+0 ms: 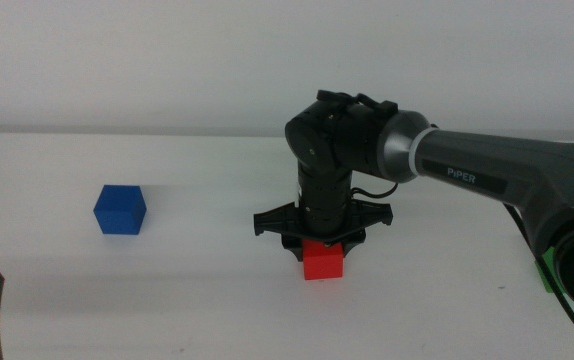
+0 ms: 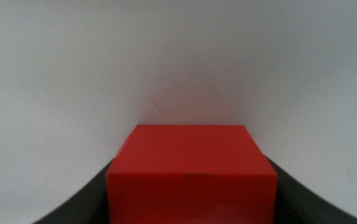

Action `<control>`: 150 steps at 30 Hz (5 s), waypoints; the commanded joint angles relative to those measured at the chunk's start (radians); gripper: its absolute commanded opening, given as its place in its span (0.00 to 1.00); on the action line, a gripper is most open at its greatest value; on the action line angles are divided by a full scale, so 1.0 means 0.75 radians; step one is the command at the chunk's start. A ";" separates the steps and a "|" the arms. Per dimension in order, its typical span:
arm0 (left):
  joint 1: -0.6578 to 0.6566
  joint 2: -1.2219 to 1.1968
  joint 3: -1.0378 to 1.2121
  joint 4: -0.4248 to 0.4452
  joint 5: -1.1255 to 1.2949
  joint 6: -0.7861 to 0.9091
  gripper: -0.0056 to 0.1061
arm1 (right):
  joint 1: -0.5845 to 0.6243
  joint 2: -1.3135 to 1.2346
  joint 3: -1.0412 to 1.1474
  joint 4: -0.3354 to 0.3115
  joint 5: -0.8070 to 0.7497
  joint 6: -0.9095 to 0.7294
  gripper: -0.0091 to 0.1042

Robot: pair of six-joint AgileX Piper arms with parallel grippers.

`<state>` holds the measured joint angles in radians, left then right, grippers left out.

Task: Stack red cubes first, then green, then blue cubes in a specific spot.

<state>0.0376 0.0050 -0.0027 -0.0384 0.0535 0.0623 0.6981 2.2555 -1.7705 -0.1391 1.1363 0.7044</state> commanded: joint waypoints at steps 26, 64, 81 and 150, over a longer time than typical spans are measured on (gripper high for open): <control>0.002 -0.054 0.054 -0.003 -0.020 -0.003 0.89 | 0.000 -0.048 -0.014 0.071 -0.079 0.033 0.86; 0.002 -0.054 0.054 -0.003 -0.020 -0.003 0.89 | -1.131 -0.806 0.836 0.085 -0.147 -1.034 0.88; 0.002 -0.054 0.054 -0.003 -0.020 -0.003 0.89 | -1.099 -0.645 0.823 0.100 -0.279 -1.030 0.88; 0.002 -0.054 0.054 -0.003 -0.020 -0.003 0.89 | -0.025 -0.165 -0.158 0.010 0.244 -0.268 0.25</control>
<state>0.0376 0.0050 -0.0027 -0.0384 0.0535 0.0623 0.6639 2.1316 -1.8916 -0.1156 1.2110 0.4947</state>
